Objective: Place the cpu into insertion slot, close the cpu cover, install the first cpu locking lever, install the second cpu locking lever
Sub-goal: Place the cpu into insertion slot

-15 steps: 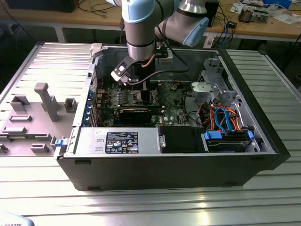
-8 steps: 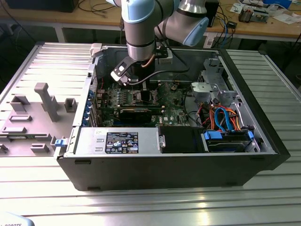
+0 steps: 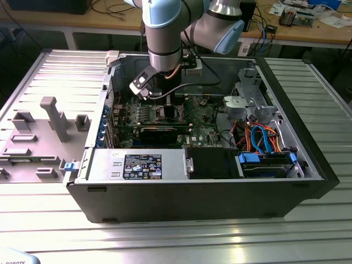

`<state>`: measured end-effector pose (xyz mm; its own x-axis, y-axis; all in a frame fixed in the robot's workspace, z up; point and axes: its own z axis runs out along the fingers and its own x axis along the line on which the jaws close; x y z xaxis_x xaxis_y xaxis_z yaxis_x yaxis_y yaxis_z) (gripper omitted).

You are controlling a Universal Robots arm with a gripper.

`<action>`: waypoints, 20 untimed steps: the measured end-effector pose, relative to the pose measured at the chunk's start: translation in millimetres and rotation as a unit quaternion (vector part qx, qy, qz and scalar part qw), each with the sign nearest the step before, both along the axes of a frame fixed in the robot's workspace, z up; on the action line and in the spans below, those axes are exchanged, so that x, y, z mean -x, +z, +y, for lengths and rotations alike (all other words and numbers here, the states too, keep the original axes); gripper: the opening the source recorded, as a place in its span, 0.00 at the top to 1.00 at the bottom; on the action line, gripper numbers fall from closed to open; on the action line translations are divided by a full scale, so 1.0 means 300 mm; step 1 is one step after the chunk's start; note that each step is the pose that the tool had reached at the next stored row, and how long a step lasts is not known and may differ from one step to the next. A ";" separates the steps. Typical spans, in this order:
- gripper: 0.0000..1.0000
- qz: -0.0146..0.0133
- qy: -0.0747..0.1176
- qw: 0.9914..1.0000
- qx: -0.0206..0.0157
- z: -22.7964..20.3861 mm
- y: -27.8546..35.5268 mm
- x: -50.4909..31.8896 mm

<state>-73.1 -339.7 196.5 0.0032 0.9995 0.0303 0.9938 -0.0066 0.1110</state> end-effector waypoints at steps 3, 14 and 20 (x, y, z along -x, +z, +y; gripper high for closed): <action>0.39 0.000 0.000 1.000 0.000 0.000 0.013 0.000; 0.59 0.024 0.000 1.000 0.000 0.000 0.082 -0.031; 0.89 0.033 0.000 0.999 0.000 0.000 0.082 -0.037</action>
<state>-61.9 -339.8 221.2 0.0055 0.9995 0.0303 0.9990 -0.0069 0.0446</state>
